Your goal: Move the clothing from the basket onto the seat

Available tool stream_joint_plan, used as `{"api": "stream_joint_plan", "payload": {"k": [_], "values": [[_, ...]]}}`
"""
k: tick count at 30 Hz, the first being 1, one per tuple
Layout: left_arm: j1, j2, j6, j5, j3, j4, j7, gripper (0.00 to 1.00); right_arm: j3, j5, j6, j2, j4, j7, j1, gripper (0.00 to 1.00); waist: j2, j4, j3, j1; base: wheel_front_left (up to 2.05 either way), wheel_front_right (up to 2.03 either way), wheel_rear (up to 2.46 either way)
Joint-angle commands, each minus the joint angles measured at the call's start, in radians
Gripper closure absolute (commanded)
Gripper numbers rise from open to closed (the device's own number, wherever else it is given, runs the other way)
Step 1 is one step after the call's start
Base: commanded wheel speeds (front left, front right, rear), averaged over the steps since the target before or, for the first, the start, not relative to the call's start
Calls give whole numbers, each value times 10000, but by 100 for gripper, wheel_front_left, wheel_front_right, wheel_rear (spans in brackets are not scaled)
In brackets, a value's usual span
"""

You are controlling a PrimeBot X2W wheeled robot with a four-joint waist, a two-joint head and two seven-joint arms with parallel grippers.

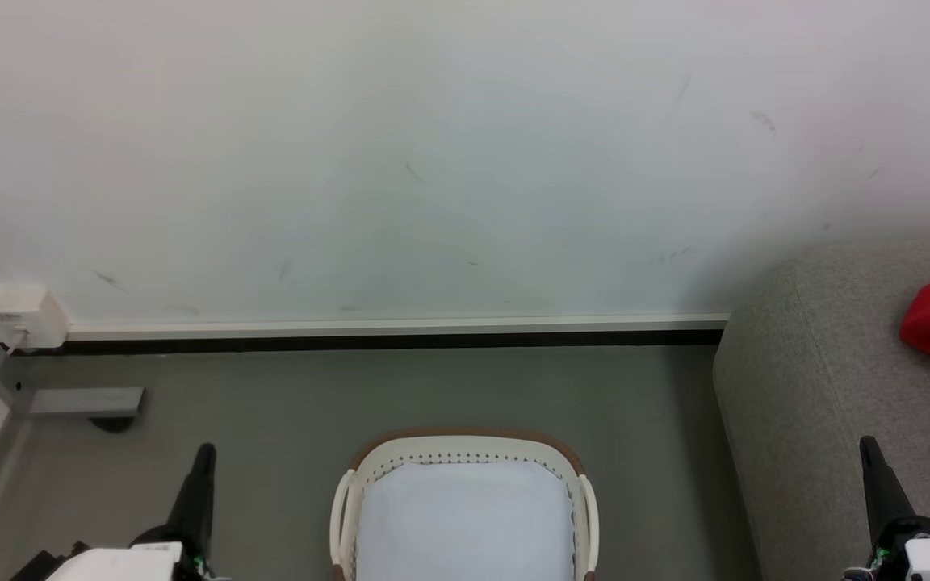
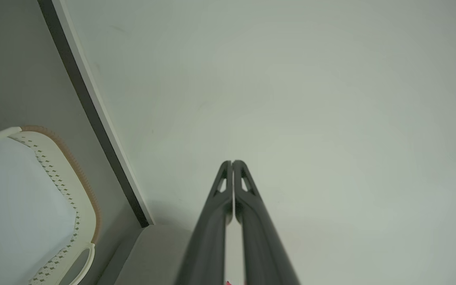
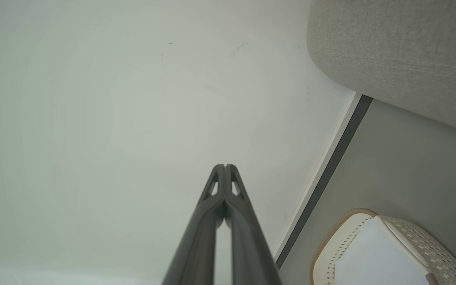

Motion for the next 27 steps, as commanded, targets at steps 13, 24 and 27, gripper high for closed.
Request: {"api": "stream_joint_plan", "payload": {"k": [13,24,27], "values": [[-254,85,-154,-1091,122,-66,296,100,-155,1055,-22,-86,-144,264,-207,100,-1,57,78,0,0,0,0],[-256,83,-139,-1160,123,-65,304,100,-156,1072,-23,-86,-141,293,-212,100,-1,62,85,0,0,0,0],[-255,83,-139,-1159,123,-65,304,100,-156,1072,-23,-86,-141,293,-212,100,-1,62,85,0,0,0,0]]}}
